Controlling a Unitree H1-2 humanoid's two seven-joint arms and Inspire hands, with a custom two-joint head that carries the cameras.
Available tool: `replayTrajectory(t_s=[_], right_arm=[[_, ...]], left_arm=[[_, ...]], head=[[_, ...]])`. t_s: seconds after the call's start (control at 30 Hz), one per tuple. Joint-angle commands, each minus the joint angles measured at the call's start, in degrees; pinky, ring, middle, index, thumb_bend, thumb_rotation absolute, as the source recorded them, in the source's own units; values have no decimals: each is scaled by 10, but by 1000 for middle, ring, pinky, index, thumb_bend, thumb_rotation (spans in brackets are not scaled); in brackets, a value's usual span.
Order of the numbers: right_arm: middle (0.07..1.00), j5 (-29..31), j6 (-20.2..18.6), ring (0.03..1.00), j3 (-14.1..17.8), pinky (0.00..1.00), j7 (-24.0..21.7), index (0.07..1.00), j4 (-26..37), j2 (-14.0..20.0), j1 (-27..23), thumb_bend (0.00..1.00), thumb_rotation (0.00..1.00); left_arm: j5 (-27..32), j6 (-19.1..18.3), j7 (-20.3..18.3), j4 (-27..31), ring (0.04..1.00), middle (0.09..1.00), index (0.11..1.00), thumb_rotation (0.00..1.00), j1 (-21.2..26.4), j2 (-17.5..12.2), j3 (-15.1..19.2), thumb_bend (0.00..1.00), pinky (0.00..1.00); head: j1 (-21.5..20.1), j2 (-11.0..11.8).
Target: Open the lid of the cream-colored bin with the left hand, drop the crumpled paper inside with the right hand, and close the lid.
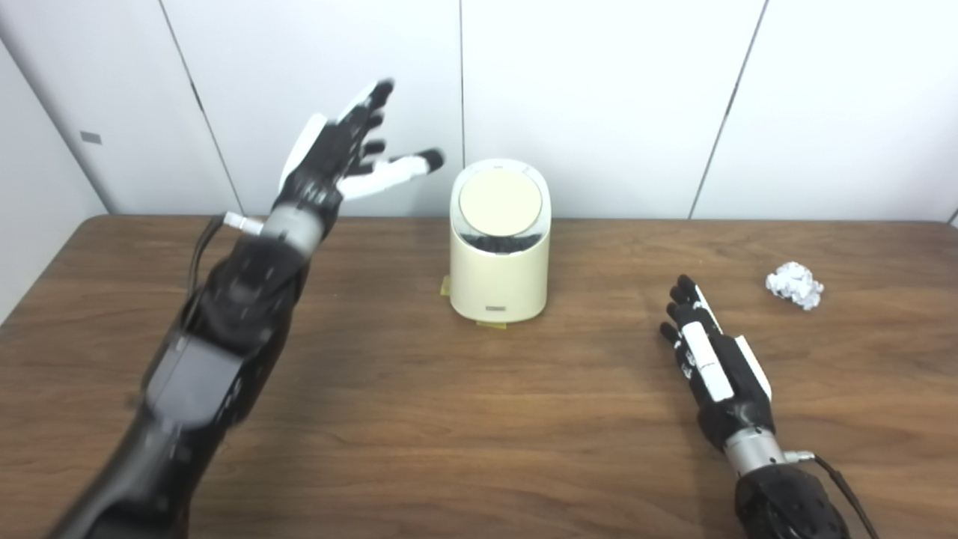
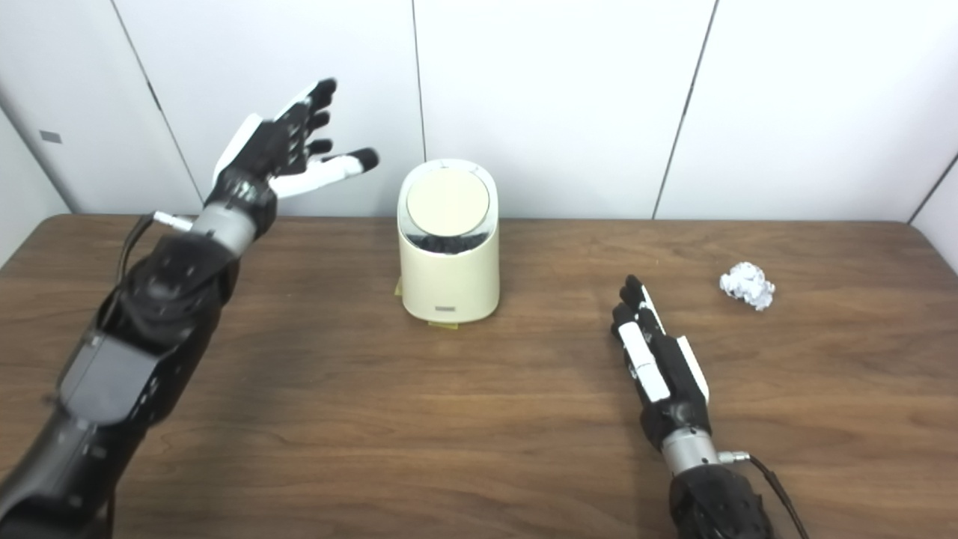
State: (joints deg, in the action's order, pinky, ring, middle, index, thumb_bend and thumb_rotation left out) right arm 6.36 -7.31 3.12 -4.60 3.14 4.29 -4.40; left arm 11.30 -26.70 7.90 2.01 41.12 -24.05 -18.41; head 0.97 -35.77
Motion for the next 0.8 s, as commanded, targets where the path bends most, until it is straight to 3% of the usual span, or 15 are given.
replayTrajectory(t_s=[0.0,0.13,0.23,0.33,0.4,0.57,0.77], right_arm=[[1000,1,22,1000,-2,977,-4,1000,1,2,-20,623,790],[1000,-2,29,993,-2,962,0,1000,-5,-1,-22,648,791],[999,-3,28,993,-2,962,3,1000,-2,-4,-22,628,790],[999,-5,25,992,-3,961,4,1000,0,-7,-22,586,789],[999,-6,29,992,-3,961,4,1000,-5,-7,-23,579,789],[1000,-7,30,994,-3,964,6,1000,-4,-12,-22,585,794],[1000,-8,27,998,-4,976,7,1000,1,-16,-21,568,804]], left_arm=[[19,-2,18,-15,970,986,1000,136,63,-10,-19,862,972],[22,-2,3,-84,966,987,1000,119,135,-25,-86,902,961],[-19,-2,-35,-128,982,995,1000,112,185,-32,-139,910,947],[-73,-2,-85,-162,999,1000,1000,64,218,-25,-164,908,962],[-141,-2,-132,-183,997,1000,1000,62,232,-13,-162,923,901],[-348,-2,-272,-204,961,1000,1000,63,243,36,-109,941,754],[-507,-2,-358,-202,952,1000,991,62,239,73,-80,973,764]], head=[[0,0],[-3,0],[-3,2],[-2,3],[-3,3],[-4,3],[-4,0]])
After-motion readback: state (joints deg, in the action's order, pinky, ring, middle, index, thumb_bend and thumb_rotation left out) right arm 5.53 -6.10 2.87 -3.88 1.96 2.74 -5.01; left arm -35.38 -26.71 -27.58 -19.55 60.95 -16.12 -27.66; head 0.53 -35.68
